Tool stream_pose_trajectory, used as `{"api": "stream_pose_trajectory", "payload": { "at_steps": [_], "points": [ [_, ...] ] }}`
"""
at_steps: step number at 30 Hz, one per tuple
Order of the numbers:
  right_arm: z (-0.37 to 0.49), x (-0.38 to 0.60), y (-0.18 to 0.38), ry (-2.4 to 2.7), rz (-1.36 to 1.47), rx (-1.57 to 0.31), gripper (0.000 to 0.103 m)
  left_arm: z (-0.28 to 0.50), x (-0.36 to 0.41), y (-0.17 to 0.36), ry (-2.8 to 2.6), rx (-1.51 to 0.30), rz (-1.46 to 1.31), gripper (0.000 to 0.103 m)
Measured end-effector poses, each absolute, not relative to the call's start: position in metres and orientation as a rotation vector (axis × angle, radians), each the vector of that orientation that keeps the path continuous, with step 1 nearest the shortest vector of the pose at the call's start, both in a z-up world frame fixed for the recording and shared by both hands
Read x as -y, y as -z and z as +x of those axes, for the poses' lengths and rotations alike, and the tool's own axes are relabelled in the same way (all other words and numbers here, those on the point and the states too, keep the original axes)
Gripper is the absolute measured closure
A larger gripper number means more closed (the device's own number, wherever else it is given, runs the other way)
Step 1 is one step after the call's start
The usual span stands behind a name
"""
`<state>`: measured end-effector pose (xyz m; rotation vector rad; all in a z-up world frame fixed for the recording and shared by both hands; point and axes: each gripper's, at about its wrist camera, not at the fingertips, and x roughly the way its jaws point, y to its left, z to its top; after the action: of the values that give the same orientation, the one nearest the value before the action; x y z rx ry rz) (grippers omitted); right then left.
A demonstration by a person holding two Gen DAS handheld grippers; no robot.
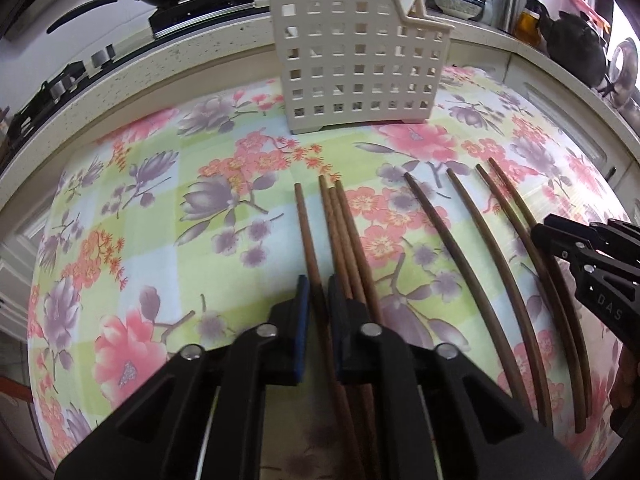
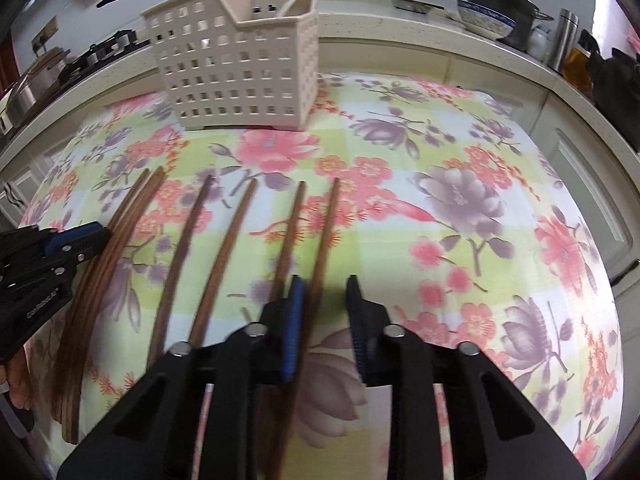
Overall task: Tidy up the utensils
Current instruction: 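Lower both tools onto the wooden chopsticks and close each on chopsticks, then lift the held chopsticks and carry them toward the basket with both tools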
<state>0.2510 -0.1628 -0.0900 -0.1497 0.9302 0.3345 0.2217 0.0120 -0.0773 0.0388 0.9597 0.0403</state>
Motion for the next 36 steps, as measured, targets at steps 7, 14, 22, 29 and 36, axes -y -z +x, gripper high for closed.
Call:
{"api": "stream_pose_trajectory", "payload": {
  "at_steps": [7, 14, 22, 29, 36],
  "points": [
    [0.248, 0.168, 0.085, -0.370, -0.102, -0.923, 0.093, 0.214, -0.026, 0.071, -0.004, -0.943, -0.041, 0.097],
    [0.236, 0.177, 0.049, -0.389, -0.066, -0.849, 0.094, 0.192, -0.041, 0.042, -0.008, -0.856, -0.082, 0.097],
    [0.214, 0.188, 0.001, -0.388, -0.051, -0.736, 0.094, 0.169, -0.051, 0.001, -0.036, -0.721, -0.107, 0.097],
    [0.218, 0.193, 0.015, -0.335, -0.061, -0.821, 0.083, 0.162, -0.054, -0.001, -0.035, -0.718, -0.114, 0.097],
    [0.246, 0.205, 0.060, -0.266, -0.103, -0.922, 0.053, 0.166, -0.060, 0.009, -0.032, -0.743, -0.130, 0.097]
  ]
}}
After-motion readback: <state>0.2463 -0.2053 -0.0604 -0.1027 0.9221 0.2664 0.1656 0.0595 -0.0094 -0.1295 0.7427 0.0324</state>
